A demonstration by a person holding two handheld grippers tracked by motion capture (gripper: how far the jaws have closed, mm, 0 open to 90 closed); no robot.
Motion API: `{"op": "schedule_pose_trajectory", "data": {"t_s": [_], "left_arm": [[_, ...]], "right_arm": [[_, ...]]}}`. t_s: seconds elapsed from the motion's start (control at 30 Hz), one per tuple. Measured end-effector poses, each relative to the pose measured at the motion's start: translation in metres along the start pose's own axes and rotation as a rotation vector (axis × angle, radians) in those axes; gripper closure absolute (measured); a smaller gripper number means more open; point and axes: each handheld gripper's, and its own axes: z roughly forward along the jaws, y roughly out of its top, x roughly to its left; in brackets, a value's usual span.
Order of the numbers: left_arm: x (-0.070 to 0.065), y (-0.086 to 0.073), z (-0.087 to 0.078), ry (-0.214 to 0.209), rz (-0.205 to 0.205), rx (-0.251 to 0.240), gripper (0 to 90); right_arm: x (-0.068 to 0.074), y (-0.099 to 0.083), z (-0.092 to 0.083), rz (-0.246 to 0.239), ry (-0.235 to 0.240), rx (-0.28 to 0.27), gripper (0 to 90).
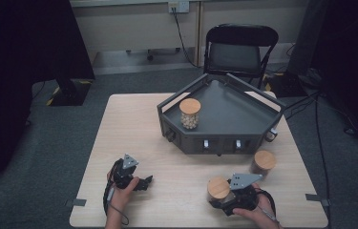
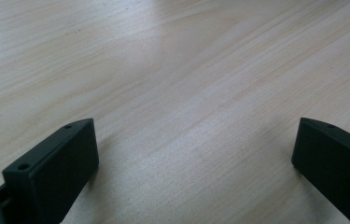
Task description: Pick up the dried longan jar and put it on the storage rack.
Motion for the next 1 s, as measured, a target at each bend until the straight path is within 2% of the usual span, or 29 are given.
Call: {"op": "schedule_pose_trajectory", "data": {"t_s": [0.4,1.0], "left_arm": [[0.0,0.0,0.0,0.0,0.0,0.0,0.0],[0.0,0.0,0.0,0.0,0.0,0.0,0.0]], "right_arm": [[0.013,0.003,0.0,-0.072,-0.044,0.007,25.4],[0.01,0.007,-0.011,-0.043,-0.039,0.009,25.5]]}}
